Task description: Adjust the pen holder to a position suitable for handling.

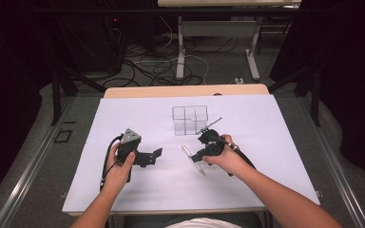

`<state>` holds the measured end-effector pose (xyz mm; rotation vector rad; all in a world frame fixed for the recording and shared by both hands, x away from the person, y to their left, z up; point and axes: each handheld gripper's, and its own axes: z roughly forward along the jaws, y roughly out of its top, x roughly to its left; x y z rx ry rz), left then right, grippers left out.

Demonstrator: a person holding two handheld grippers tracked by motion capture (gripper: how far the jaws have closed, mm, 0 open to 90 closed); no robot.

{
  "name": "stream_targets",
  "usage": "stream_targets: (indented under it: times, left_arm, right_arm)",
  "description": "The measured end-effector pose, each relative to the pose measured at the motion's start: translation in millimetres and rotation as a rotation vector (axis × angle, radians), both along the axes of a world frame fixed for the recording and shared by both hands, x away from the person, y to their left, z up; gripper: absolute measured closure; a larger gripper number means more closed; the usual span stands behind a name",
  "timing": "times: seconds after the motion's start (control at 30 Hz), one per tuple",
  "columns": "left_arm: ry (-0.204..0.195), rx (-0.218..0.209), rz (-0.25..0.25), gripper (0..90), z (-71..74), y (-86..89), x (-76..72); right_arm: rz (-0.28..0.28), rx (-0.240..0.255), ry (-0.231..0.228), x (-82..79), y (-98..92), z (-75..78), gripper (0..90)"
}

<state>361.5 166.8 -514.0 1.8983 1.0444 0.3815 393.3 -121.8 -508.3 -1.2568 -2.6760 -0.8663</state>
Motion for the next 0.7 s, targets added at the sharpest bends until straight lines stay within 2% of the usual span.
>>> stream_targets:
  times: [0.03, 0.07, 0.1, 0.13, 0.17, 0.2, 0.23, 0.27, 0.3, 0.33, 0.37, 0.4, 0.43, 0.47, 0.5, 0.53, 0.57, 0.6, 0.63, 0.7]
  left_arm:
    - [0.002, -0.002, -0.002, 0.3, -0.2, 0.2, 0.2]
    - [0.003, -0.003, -0.002, 0.3, -0.3, 0.1, 0.3]
    - [0.003, -0.004, -0.003, 0.4, -0.3, 0.1, 0.3]
    - [0.004, -0.004, -0.004, 0.4, -0.4, 0.0, 0.4]
    - [0.005, -0.003, -0.004, 0.4, -0.5, -0.2, 0.4]
    - [0.005, -0.003, -0.004, 0.4, -0.6, -0.4, 0.4]
    - [0.005, -0.003, -0.006, 0.4, -0.8, -0.7, 0.5]
    - [0.006, 0.0, -0.007, 0.4, -0.9, -0.9, 0.5]
    - [0.006, 0.001, -0.007, 0.4, -1.0, -0.9, 0.5]
    - [0.01, -0.001, -0.004, 0.4, -1.1, -1.2, 0.3]
    - [0.011, -0.001, -0.002, 0.4, -1.1, -1.2, 0.3]
    - [0.008, 0.003, -0.005, 0.4, -1.1, -0.8, 0.6]
    - [0.007, 0.003, -0.005, 0.4, -1.2, -0.7, 0.7]
    - [0.007, 0.004, -0.005, 0.4, -1.2, -0.5, 0.8]
    - [0.007, 0.006, -0.005, 0.4, -1.1, -0.2, 0.8]
    - [0.008, 0.003, -0.002, 0.4, -1.1, -0.2, 0.7]
    - [0.008, 0.001, 0.0, 0.4, -1.1, 0.0, 0.9]
    - [0.007, 0.003, -0.003, 0.4, -1.1, 0.4, 1.2]
    - [0.007, 0.004, -0.003, 0.4, -1.4, 0.5, 1.4]
    - [0.01, 0.008, -0.004, 0.4, -1.7, 0.7, 1.6]
  right_arm:
    - [-0.009, 0.021, -0.012, 0.7, 1.9, -4.1, 63.7]
    - [-0.015, 0.019, -0.008, 1.1, 3.2, -5.7, 65.5]
    - [-0.013, -0.035, 0.033, 1.4, 2.8, -2.5, 66.4]
    - [0.001, -0.041, 0.022, 2.8, 2.3, -4.2, 67.3]
    - [0.004, -0.061, 0.04, 4.0, 2.0, -4.4, 67.9]
    - [-0.019, -0.053, 0.055, 3.3, 3.3, -5.6, 68.1]
    - [-0.029, -0.034, 0.031, 3.5, 4.3, -9.3, 68.1]
    - [-0.031, -0.032, 0.034, 3.6, 4.9, -10.4, 68.6]
    - [0.012, -0.119, 0.093, 6.5, 3.1, -4.9, 68.8]
    - [-0.019, -0.049, 0.045, 5.8, 4.9, -11.8, 68.8]
    - [-0.014, -0.106, 0.1, 6.4, 4.4, -7.4, 68.8]
    - [-0.011, -0.105, 0.101, 7.0, 4.7, -8.4, 68.8]
    - [-0.038, -0.068, 0.075, 6.6, 6.6, -13.6, 68.7]
    - [-0.039, -0.046, 0.067, 6.6, 6.8, -15.5, 68.4]
    - [-0.03, -0.082, 0.089, 7.1, 7.0, -13.8, 67.5]
    - [-0.031, -0.053, 0.065, 7.2, 7.7, -17.6, 67.4]
    - [-0.032, -0.057, 0.078, 7.2, 8.0, -17.5, 67.5]
    - [-0.005, -0.11, 0.113, 8.7, 7.0, -13.5, 67.4]
    - [0.016, -0.128, 0.108, 9.9, 6.7, -13.6, 67.5]
    - [-0.016, -0.096, 0.09, 9.0, 8.8, -17.7, 67.6]
